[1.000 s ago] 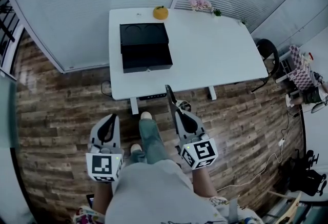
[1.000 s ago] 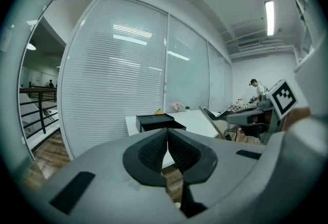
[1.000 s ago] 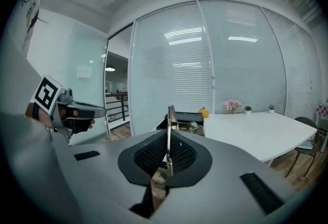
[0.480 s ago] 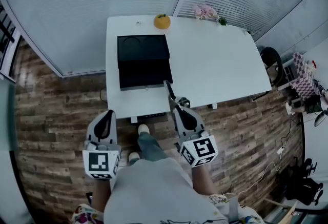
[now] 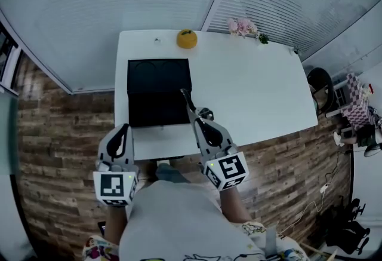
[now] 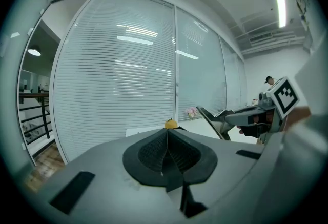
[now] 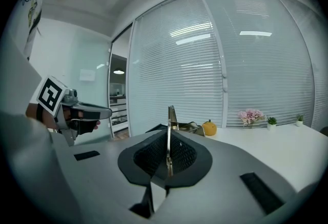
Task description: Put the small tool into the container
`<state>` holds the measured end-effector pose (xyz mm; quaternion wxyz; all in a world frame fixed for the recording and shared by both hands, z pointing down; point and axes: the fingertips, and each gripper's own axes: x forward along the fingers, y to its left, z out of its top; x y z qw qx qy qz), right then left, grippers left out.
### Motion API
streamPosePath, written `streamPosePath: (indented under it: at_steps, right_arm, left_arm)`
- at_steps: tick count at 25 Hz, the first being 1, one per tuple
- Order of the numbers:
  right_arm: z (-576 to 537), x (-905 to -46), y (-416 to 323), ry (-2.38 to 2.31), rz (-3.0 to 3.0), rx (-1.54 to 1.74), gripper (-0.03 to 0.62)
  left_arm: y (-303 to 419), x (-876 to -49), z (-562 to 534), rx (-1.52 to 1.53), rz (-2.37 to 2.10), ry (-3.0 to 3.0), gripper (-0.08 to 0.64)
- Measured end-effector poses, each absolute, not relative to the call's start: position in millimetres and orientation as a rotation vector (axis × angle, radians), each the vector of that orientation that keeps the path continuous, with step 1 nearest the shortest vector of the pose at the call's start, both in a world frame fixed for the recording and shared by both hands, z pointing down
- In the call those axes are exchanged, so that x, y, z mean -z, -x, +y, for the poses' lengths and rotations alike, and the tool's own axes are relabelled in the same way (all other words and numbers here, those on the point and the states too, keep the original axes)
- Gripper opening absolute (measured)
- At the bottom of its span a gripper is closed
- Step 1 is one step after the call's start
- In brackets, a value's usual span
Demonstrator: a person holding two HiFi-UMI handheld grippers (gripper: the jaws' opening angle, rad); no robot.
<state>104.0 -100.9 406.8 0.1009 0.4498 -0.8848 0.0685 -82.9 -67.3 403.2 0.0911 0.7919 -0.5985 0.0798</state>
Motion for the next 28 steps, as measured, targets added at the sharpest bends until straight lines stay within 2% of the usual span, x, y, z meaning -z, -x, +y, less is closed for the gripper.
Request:
streamPosePath:
  at_steps: [28]
  right_arm:
    - [-179.5, -414.7, -59.3, -1.169, -2.641, -0.220, 0.002]
  left_arm:
    - [113.5, -403.3, -136.0, -0.274, -1.822, -2.323, 0.006]
